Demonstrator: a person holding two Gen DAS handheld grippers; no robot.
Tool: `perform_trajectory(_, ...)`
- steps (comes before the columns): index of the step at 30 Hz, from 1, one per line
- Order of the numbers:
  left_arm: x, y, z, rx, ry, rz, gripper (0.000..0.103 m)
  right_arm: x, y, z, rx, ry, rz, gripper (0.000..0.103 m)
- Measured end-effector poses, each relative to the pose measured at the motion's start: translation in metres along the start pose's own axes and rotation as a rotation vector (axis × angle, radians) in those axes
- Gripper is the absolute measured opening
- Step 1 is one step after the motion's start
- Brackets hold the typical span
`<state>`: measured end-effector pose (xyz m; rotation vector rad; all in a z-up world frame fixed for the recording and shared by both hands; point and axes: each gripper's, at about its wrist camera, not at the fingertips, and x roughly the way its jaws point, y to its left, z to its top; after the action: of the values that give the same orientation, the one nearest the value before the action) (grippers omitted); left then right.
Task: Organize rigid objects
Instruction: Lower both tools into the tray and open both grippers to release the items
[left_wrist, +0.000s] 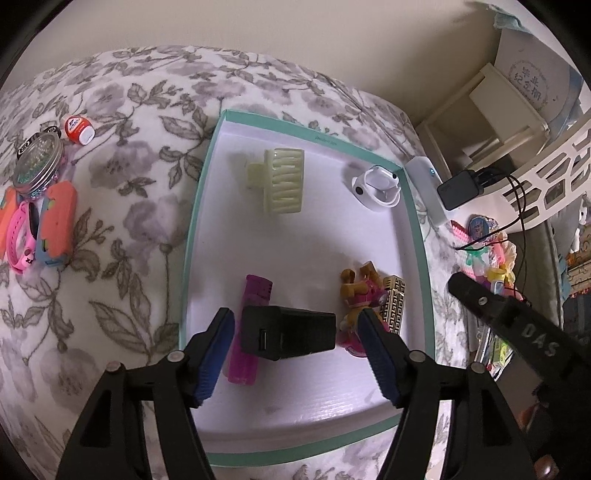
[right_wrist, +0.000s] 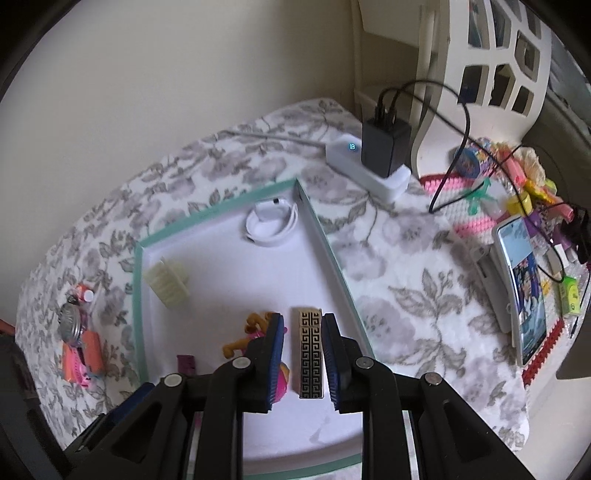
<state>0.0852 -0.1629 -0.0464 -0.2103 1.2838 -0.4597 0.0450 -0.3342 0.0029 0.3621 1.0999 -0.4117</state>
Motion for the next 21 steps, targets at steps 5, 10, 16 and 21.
perform_trajectory(5, -0.003, 0.002, 0.002, -0.009, -0.022, 0.007, 0.087, -0.003, -0.002, 0.0, 0.014, -0.013, -0.001, 0.023)
perform_trajectory(10, -0.013, 0.007, 0.007, -0.032, -0.071, 0.022, 0.094, 0.003, -0.003, -0.001, 0.02, 0.007, 0.0, 0.023)
perform_trajectory(16, -0.03, 0.021, 0.013, -0.069, -0.147, 0.084, 0.1, 0.006, 0.001, -0.002, 0.01, 0.01, 0.001, 0.035)
perform_trajectory(21, -0.047, 0.036, 0.018, -0.119, -0.218, 0.128, 0.1, 0.005, 0.005, -0.001, 0.005, -0.011, 0.036, 0.054)
